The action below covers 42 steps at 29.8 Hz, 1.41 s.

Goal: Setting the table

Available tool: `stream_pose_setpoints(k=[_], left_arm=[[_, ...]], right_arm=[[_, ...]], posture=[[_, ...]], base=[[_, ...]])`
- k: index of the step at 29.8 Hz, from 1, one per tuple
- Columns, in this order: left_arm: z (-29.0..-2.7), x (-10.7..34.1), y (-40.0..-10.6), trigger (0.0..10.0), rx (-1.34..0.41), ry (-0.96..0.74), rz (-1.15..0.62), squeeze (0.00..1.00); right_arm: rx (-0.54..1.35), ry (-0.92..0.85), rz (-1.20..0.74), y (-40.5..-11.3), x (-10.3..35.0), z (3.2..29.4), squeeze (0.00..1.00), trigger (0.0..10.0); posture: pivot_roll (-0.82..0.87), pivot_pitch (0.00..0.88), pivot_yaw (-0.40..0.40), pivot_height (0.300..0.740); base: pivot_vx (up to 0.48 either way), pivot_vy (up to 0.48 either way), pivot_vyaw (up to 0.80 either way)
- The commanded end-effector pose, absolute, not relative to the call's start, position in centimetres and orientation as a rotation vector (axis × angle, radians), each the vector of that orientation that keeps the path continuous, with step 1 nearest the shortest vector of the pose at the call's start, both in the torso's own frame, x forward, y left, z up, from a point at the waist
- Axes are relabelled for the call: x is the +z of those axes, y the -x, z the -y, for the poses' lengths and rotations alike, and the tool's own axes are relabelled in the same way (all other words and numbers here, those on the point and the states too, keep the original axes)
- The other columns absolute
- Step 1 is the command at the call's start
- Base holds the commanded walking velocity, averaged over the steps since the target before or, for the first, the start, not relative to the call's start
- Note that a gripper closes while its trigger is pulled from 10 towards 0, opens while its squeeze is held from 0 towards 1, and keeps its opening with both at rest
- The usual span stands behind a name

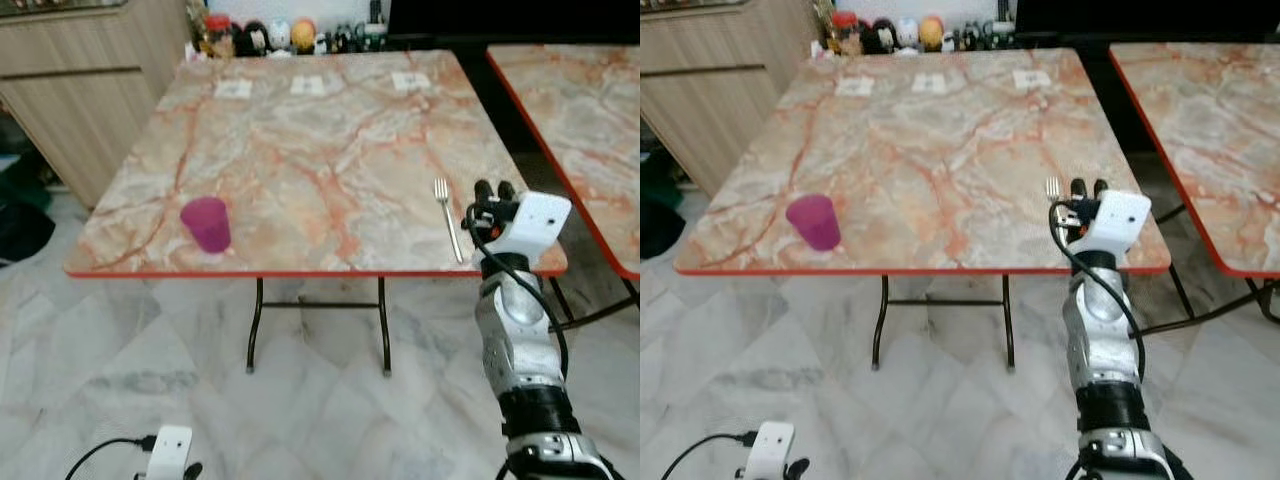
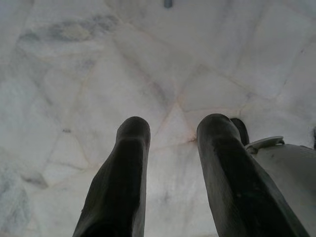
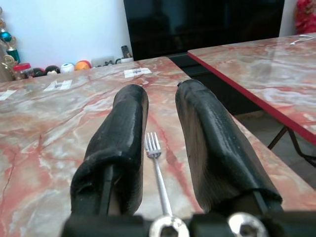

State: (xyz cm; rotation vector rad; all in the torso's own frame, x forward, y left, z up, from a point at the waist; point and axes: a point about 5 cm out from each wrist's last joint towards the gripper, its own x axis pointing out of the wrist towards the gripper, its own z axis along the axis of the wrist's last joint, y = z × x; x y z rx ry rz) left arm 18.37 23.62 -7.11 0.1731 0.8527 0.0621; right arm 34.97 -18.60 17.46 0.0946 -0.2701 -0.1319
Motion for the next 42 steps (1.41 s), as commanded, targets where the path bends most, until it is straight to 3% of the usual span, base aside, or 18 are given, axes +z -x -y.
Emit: stream_pose_setpoints(k=[1,19,32,33,34,35,42], left_arm=[[-23.7,-7.3,-17.9,10.0,0.062,-0.173,-0.872,0.00],[-23.7,-7.3,-17.9,10.0,0.057,-0.177,-0.870,0.00],[-23.6,-7.5,-17.6,10.0,0.051,-0.180,-0.885,0.00],[-23.5,-7.5,-17.6,10.0,0.050,-0.180,-0.886,0.00],[-23.5,-7.5,-17.6,10.0,0.050,-0.180,-0.886,0.00],[-23.5,-7.6,-17.6,10.0,0.050,-0.179,-0.888,0.00],[-23.6,-7.7,-17.2,10.0,0.051,-0.176,-0.901,0.00]], right_arm=[[-0.129,-0.097,0.268,-35.0,17.5,18.5,0.00,10.0],[-0.117,-0.080,0.259,-34.8,17.3,18.3,0.00,10.0],[-0.078,-0.057,0.068,-35.5,14.6,18.0,0.00,10.0],[-0.084,-0.076,0.035,-35.6,14.0,18.1,0.09,10.0],[-0.084,-0.076,0.035,-35.6,14.0,18.1,0.09,10.0],[-0.079,-0.101,-0.024,-35.8,13.2,18.1,1.00,10.0],[-0.103,-0.121,-0.168,-36.4,11.3,18.0,1.00,10.0]], posture=[[-0.07,0.093,0.048,0.740],[-0.07,0.094,0.054,0.740],[-0.07,0.094,0.053,0.740],[-0.07,0.092,0.053,0.740],[-0.07,0.092,0.053,0.740],[-0.06,0.093,0.053,0.740],[-0.06,0.094,0.054,0.740]], base=[[0.285,0.000,0.00],[0.324,0.000,0.00],[0.000,0.000,0.00],[0.000,0.000,0.00],[0.000,0.000,0.00],[0.000,0.000,0.00],[0.000,0.000,0.00]])
